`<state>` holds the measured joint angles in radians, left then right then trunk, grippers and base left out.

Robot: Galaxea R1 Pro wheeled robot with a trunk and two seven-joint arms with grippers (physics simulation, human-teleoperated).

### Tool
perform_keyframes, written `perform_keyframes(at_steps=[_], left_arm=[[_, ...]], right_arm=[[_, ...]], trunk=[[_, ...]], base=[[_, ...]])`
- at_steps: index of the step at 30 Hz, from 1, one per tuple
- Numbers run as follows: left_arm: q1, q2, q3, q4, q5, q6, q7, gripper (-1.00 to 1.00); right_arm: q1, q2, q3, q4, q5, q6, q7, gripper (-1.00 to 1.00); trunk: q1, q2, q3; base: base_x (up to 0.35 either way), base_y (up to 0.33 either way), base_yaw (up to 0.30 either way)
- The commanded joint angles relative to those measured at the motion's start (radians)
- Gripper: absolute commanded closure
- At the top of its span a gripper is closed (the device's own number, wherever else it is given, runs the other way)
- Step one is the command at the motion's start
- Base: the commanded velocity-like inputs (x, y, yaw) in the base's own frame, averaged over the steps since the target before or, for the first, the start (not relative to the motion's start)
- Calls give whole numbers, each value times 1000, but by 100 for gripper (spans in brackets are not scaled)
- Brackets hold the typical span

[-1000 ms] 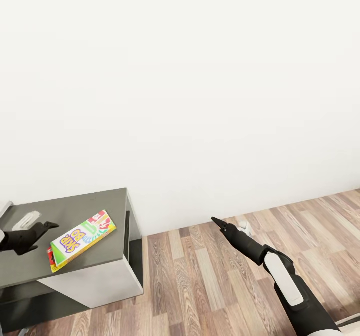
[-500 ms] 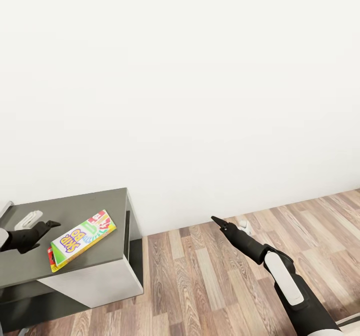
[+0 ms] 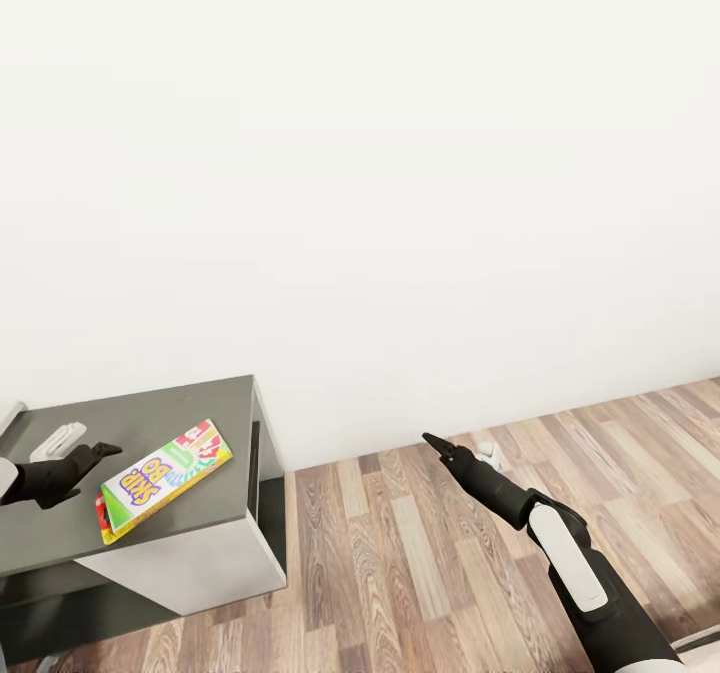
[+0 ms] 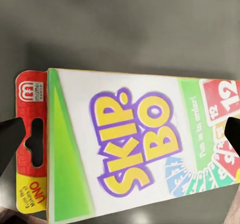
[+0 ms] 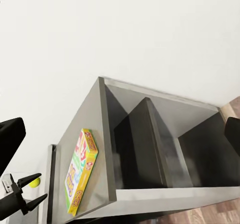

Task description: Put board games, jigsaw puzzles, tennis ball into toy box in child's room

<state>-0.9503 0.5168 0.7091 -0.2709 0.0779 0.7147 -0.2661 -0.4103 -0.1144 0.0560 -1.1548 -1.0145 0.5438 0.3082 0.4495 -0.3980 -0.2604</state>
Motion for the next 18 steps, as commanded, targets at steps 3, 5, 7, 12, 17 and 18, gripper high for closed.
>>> perform_keyframes(at_steps=[3,5,7,12,17,18], left_arm=[[-1,0,1,-1,8,7,2,-100],[-1,0,2,-1,8,7,0,-100],[-1,0,2,-1,8,7,-3,-100],[-1,0,2,-1,8,7,-6,-100],[-1,0,2,-1,8,7,-9,-100],[-1,0,2,-1,8,6,-9,-100]], right_arm=[[-1,-1,1,0,-4,3,0,-100],[-1,-1,1,0,-4,4,0,-100],[0,-1,1,0,-4,3,0,-100],[-1,-1,1,0,-4,4,0,-100],[-1,0,1,1,-4,3,0,-100],[-1,0,1,1,-4,3,0,-100]], trunk=[[1,-2,-6],[1,-2,-9],[1,-2,-12],[1,-2,-20],[1,-2,-28],[1,-2,-30]], base=[[0,0,0],[0,0,0],[0,0,0],[0,0,0],[0,0,0],[0,0,0]])
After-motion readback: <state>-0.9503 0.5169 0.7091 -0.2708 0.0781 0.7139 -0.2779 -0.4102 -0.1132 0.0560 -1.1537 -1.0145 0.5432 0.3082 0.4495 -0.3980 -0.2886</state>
